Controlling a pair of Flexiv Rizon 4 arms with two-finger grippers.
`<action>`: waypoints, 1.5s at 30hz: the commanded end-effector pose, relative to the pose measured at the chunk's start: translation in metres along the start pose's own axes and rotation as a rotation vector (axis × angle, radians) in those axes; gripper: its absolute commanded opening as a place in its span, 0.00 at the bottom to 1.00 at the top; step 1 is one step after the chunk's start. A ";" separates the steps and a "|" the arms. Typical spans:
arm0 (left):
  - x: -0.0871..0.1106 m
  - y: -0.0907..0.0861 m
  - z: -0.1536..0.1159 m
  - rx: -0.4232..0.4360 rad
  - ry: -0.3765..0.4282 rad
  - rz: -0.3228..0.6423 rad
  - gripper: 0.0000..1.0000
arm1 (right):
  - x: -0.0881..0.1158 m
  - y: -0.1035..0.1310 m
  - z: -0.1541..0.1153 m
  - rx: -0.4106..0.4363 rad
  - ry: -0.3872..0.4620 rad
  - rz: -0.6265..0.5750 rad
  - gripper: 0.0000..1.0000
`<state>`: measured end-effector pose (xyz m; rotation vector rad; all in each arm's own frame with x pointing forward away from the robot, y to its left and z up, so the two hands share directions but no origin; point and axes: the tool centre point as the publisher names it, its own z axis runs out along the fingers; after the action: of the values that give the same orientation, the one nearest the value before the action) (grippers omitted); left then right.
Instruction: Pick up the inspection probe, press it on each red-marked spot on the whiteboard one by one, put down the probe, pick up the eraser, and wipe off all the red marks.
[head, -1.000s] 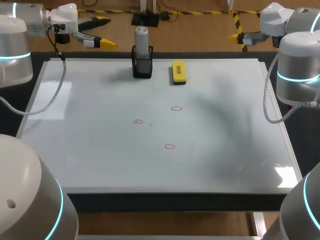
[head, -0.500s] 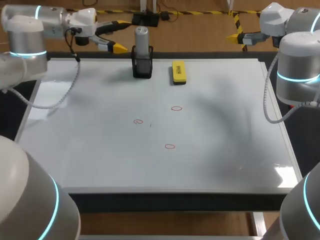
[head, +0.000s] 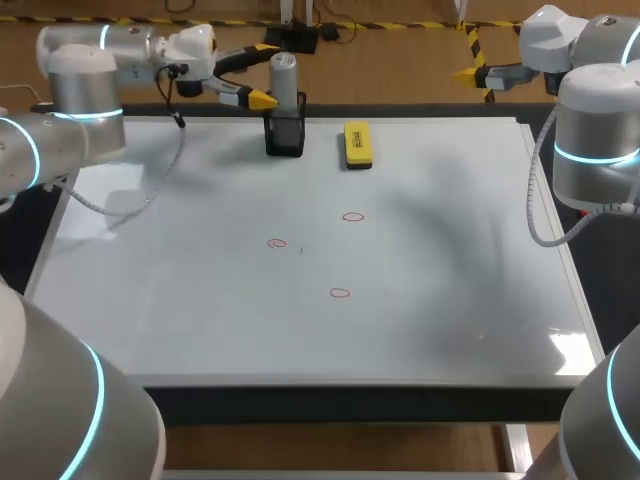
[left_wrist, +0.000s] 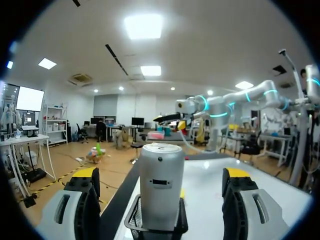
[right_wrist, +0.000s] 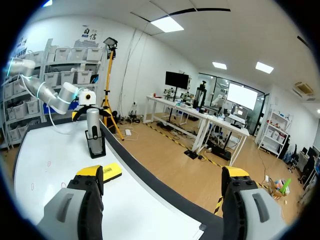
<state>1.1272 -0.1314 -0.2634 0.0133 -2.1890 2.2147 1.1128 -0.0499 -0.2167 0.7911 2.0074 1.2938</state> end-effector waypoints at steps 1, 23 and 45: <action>-0.010 0.006 0.013 0.030 0.027 -0.002 1.00 | 0.000 0.000 0.000 0.000 0.001 0.000 1.00; -0.008 0.006 0.040 0.019 -0.046 -0.006 1.00 | 0.000 0.000 0.000 0.000 0.001 0.000 1.00; -0.011 0.007 0.026 -0.004 -0.046 -0.014 0.03 | 0.000 0.000 0.000 0.000 0.001 0.000 1.00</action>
<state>1.1406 -0.1596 -0.2730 0.0765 -2.2010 2.2294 1.1128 -0.0499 -0.2167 0.7910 2.0074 1.2938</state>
